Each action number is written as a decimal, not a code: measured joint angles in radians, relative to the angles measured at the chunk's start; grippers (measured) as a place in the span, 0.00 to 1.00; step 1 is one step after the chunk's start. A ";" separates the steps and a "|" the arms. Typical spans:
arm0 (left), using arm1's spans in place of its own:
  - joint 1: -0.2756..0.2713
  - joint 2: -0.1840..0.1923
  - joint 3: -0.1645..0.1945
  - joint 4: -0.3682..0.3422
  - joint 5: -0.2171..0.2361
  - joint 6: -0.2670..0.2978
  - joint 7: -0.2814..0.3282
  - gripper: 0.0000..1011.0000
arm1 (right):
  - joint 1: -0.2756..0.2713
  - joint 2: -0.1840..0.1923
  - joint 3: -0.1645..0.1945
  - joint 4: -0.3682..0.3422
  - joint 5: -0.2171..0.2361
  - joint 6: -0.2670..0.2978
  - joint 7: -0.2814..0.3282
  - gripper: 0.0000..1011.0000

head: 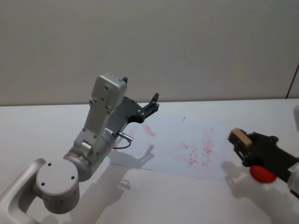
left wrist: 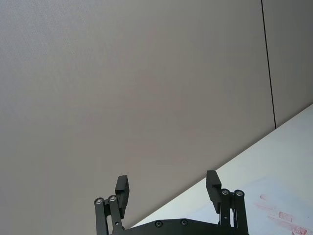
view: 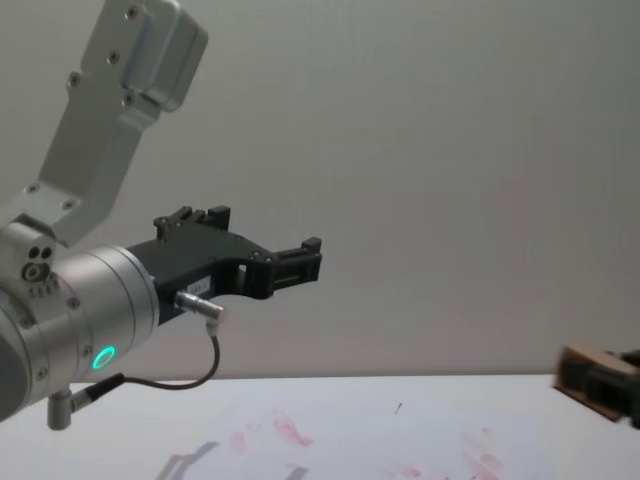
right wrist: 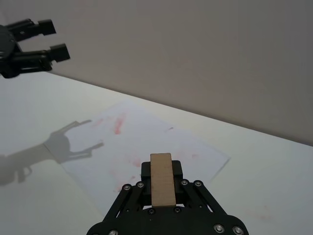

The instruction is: Use the one hand to pick up the stamp and affix it onto the A4 paper.

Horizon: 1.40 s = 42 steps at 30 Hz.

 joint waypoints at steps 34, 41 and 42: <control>0.000 0.000 0.000 0.000 0.000 0.000 0.000 0.99 | 0.229 -0.209 -0.143 0.349 -0.238 0.011 0.045 0.22; 0.000 0.000 0.000 0.000 0.000 0.000 0.000 0.99 | 0.237 -0.216 -0.148 0.374 -0.248 0.018 0.041 0.22; 0.000 0.000 0.000 0.000 0.000 0.000 0.000 0.99 | 0.238 -0.217 -0.149 0.378 -0.250 0.021 0.039 0.22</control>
